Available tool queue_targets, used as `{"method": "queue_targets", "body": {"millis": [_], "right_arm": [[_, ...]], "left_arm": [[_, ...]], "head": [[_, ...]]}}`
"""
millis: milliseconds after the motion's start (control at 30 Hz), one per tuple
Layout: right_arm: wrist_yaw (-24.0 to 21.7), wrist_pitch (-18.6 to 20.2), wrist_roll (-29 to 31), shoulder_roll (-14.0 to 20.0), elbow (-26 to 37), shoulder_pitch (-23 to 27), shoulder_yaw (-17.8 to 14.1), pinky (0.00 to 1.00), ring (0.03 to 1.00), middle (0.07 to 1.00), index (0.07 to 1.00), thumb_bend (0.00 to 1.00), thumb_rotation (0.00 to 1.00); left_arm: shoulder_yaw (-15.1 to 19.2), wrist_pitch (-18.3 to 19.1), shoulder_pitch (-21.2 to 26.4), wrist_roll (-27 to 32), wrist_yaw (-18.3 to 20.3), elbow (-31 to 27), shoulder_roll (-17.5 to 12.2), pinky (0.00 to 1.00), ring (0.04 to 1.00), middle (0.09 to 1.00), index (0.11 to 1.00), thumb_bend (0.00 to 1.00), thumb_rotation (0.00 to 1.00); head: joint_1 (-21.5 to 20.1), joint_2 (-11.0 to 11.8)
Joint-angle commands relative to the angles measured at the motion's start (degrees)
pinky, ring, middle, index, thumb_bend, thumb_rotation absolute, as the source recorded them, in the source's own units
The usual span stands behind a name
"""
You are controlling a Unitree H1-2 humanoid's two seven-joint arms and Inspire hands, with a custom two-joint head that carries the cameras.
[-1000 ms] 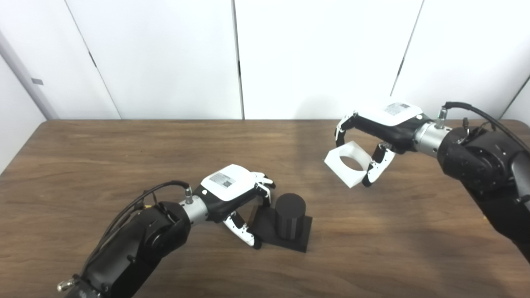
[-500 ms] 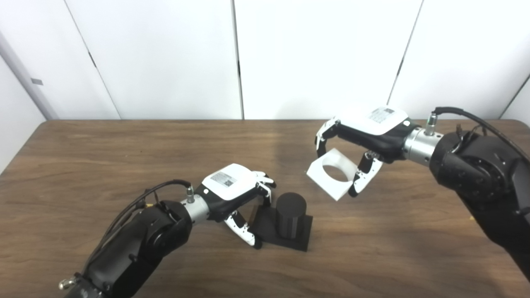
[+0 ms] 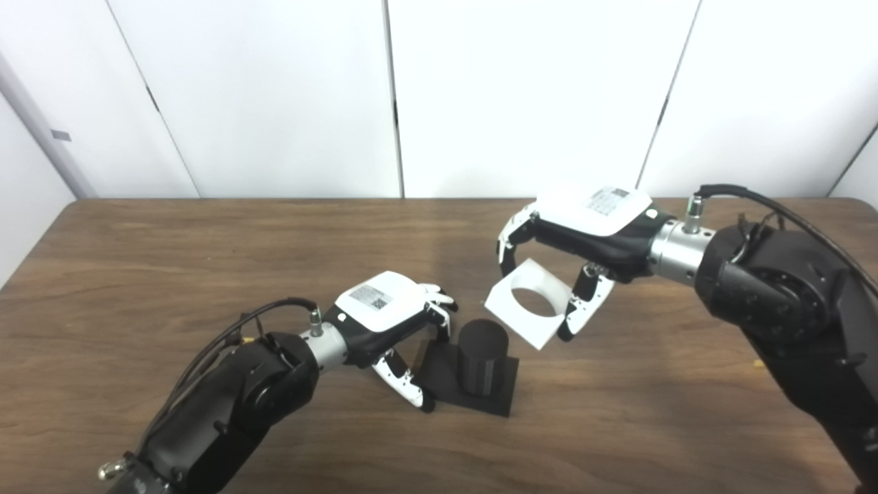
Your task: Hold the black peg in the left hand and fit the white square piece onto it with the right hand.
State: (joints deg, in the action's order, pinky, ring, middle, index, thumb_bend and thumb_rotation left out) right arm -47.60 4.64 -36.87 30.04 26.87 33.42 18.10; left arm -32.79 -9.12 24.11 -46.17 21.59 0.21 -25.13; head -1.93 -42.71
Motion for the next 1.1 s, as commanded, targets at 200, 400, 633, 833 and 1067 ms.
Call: {"method": "queue_targets", "body": {"millis": [200, 400, 633, 833, 1067], "right_arm": [[-0.26, 0.54, -0.22, -1.64, 2.35, 2.01, -0.14, 0.77, 0.763, 0.732, 0.476, 0.52, 0.13], [-0.68, 0.70, -0.35, -2.71, 2.24, 1.64, 0.12, 0.78, 0.769, 0.735, 0.476, 0.52, 0.13], [-0.38, 0.51, -0.48, -3.49, 1.37, 0.83, 0.19, 0.80, 0.770, 0.735, 0.477, 0.52, 0.13], [-0.02, -0.05, -0.55, -4.05, 0.31, 0.20, 0.55, 0.80, 0.771, 0.738, 0.477, 0.52, 0.13], [0.52, -0.93, -0.59, -4.51, -1.57, -0.19, 1.03, 0.78, 0.767, 0.738, 0.478, 0.52, 0.13]], "left_arm": [[-2.38, 0.91, -1.58, -3.33, 3.69, 1.59, 0.13, 0.83, 0.909, 0.875, 0.492, 0.52, 0.08], [-2.71, 0.49, -1.75, -3.62, 3.13, 1.75, 0.41, 0.83, 0.902, 0.873, 0.492, 0.52, 0.08], [-2.72, 0.75, -1.71, -3.63, 3.24, 1.34, 0.85, 0.83, 0.899, 0.872, 0.491, 0.52, 0.08], [-2.84, 1.02, -1.62, -3.68, 3.52, 1.07, 1.11, 0.83, 0.905, 0.877, 0.491, 0.52, 0.08], [-2.74, 0.91, -1.67, -3.62, 3.33, 0.92, 1.37, 0.83, 0.905, 0.875, 0.491, 0.52, 0.08]], "head": [[-0.01, -0.01], [0.21, -0.13], [0.16, -0.41], [0.44, -0.50], [0.58, -0.50]]}}
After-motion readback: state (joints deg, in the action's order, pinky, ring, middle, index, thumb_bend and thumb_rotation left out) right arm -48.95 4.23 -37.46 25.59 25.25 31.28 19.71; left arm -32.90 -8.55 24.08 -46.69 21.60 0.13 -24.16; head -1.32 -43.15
